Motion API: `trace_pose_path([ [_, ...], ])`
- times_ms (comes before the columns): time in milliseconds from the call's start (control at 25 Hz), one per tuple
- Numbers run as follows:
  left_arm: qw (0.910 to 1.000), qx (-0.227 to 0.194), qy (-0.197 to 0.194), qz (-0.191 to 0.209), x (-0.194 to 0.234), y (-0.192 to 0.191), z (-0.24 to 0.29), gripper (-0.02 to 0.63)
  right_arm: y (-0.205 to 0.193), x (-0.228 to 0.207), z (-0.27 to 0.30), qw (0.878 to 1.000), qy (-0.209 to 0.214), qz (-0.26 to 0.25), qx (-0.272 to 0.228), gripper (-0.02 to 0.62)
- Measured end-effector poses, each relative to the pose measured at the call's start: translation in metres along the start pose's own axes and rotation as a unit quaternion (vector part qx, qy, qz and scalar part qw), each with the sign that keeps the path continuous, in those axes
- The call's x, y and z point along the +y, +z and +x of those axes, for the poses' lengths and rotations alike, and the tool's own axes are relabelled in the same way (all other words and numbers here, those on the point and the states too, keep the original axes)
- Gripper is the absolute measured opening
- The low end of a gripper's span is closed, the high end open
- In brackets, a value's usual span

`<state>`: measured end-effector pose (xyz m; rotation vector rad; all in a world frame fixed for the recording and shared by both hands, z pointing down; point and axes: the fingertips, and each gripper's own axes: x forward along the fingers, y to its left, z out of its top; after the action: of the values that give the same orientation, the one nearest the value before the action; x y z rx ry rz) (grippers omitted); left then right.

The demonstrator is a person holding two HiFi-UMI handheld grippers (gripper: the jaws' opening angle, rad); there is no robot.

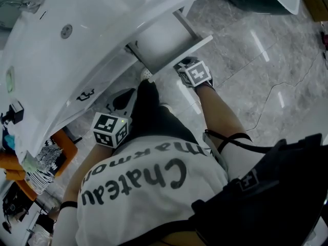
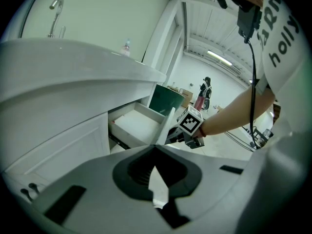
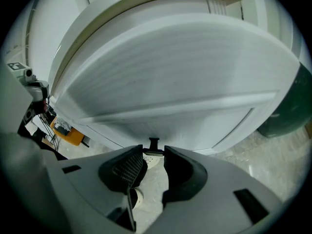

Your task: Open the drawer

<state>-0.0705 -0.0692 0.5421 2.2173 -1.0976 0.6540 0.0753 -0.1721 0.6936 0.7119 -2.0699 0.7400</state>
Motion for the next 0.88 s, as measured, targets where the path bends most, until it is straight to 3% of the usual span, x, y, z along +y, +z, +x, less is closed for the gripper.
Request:
trace_pose_path([
  [880, 0.9997, -0.008, 0.013, -0.021, 0.014, -0.008, -0.013, 0.008, -0.016, -0.003, -0.008, 0.999, -0.021, 0.009, 0.023, 0.146],
])
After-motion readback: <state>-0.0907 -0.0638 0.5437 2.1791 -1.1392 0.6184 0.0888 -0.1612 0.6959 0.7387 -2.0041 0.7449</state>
